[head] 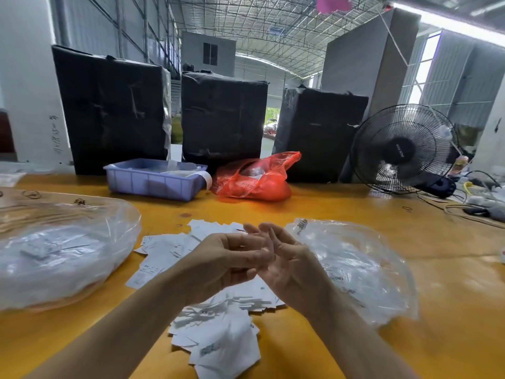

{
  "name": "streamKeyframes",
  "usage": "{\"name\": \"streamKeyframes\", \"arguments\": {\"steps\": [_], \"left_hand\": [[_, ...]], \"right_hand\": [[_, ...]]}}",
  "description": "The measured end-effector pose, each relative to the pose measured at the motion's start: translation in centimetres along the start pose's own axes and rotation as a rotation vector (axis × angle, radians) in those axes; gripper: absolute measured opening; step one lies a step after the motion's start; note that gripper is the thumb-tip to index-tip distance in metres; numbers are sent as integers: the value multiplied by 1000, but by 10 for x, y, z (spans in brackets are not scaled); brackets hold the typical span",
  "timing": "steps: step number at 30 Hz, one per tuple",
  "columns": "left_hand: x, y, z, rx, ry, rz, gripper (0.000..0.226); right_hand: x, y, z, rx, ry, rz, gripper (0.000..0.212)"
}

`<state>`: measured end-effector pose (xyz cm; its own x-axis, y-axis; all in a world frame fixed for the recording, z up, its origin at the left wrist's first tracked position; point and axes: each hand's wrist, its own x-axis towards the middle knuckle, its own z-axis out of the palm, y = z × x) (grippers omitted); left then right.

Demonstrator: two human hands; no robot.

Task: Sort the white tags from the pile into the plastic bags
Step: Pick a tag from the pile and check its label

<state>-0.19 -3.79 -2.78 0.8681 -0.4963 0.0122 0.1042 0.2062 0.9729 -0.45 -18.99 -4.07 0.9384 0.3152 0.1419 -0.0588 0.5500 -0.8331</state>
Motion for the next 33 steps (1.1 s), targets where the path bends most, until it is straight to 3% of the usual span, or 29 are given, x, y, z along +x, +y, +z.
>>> {"name": "streamKeyframes", "arguments": {"steps": [2,7,9,13,18,24,27,30,33], "left_hand": [[0,0,-1,34,89,23,30],[3,1,-10,131,378,82,34],[3,0,-14,155,428,73,42],[4,-3,-16,159,459,86,36],[6,-6,-14,86,496,99,35],[7,-12,-10,113,425,107,29],[6,-11,-12,193,378,71,26],[6,-11,-14,354,327,38,16],[5,-11,-15,452,319,34,27]], "right_hand": [[1,-1,-3,1,39,30,19],[3,-3,-8,-176,100,96,64],[3,-2,-9,-288,125,89,55],[2,2,-9,-367,152,111,23],[-3,0,-6,-503,-52,137,50],[-1,7,-3,-434,130,78,34],[0,4,-4,-372,197,85,5],[2,4,-6,-510,254,34,11],[0,7,-4,-813,216,-125,10]]}}
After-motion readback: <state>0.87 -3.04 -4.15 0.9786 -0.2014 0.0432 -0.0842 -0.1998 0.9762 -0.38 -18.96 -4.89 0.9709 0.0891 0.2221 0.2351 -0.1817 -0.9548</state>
